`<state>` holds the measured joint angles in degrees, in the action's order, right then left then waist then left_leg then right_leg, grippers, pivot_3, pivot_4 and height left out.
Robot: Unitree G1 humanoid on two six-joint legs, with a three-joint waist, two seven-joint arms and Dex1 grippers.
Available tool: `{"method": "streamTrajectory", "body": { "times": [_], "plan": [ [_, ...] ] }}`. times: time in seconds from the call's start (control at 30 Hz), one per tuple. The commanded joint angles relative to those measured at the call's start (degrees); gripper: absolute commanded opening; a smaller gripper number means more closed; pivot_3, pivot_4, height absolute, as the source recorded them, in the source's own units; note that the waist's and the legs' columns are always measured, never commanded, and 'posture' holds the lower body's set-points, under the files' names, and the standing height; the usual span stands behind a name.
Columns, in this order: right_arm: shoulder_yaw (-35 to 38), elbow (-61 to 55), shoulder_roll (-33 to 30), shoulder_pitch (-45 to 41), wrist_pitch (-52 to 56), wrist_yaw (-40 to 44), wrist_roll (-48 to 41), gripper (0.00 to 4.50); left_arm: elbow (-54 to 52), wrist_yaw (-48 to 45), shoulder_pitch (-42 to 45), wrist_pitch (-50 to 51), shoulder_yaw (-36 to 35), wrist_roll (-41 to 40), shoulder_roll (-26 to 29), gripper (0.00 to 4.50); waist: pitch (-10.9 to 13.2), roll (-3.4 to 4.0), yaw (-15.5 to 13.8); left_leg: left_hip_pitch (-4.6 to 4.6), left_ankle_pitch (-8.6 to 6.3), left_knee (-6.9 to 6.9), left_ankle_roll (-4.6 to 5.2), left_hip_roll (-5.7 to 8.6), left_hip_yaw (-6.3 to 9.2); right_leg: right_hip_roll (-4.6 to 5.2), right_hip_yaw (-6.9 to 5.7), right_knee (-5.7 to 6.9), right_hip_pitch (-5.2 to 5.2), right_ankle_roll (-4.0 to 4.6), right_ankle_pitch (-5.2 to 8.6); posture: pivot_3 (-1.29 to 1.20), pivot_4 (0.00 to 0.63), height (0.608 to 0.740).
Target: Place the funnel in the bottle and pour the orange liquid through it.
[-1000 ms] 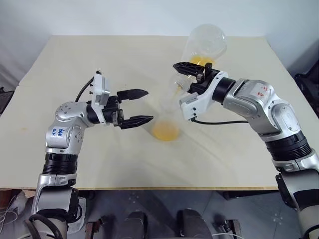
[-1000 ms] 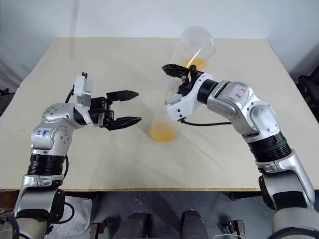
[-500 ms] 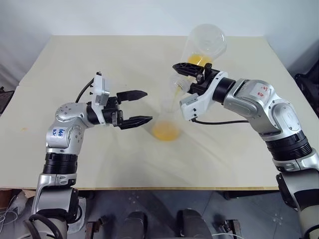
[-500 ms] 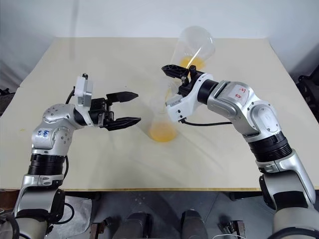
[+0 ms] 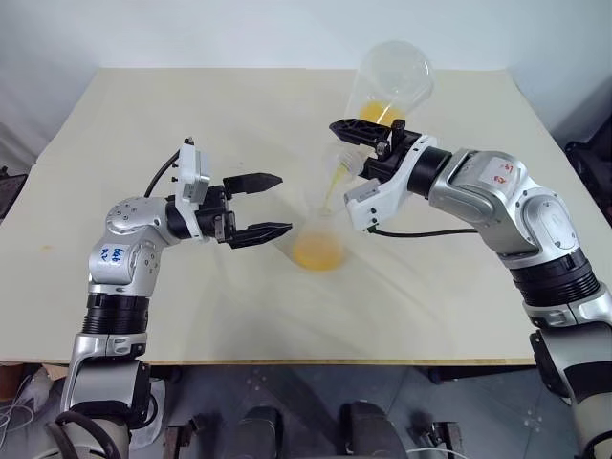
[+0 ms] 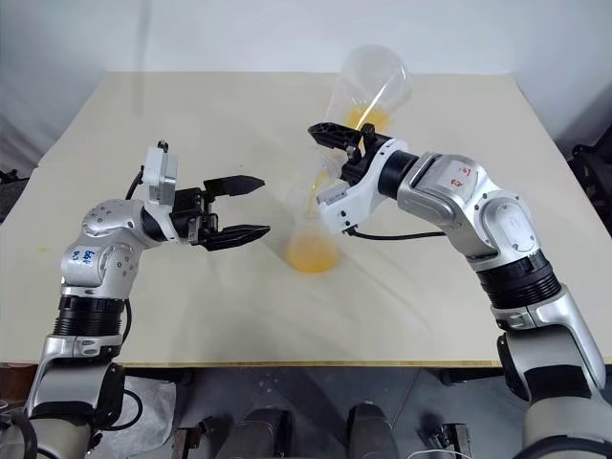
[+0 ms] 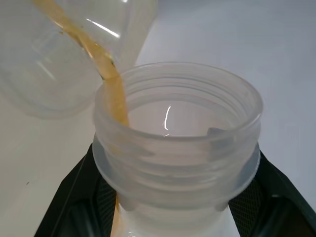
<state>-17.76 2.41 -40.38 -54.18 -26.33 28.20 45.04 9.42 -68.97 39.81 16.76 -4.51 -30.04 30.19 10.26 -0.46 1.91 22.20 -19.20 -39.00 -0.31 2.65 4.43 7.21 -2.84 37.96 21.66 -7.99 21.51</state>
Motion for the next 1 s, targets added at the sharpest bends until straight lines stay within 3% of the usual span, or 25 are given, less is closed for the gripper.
{"method": "streamTrajectory", "body": {
  "times": [0.03,1.0],
  "plan": [
    [1.9,-0.9,-1.0,-1.8,-0.3,-1.5,0.0,2.49,-1.0,-0.3,1.5,-0.9,-0.4,-0.2,0.6,4.50,0.0,0.00,0.0,0.00,0.00,0.00,0.00,0.00,0.00,0.00,0.00,0.00,0.00,0.00,0.00,0.00,0.150,0.740],
    [1.6,-0.1,-1.7,-2.5,-2.6,-2.5,1.4,2.49,-1.0,-0.2,1.5,-1.1,-0.4,0.0,0.6,4.50,0.0,0.00,0.0,0.00,0.00,0.00,0.00,-0.01,-0.01,0.00,0.00,0.00,0.00,0.00,0.00,0.00,0.150,0.740]
  ]
}}
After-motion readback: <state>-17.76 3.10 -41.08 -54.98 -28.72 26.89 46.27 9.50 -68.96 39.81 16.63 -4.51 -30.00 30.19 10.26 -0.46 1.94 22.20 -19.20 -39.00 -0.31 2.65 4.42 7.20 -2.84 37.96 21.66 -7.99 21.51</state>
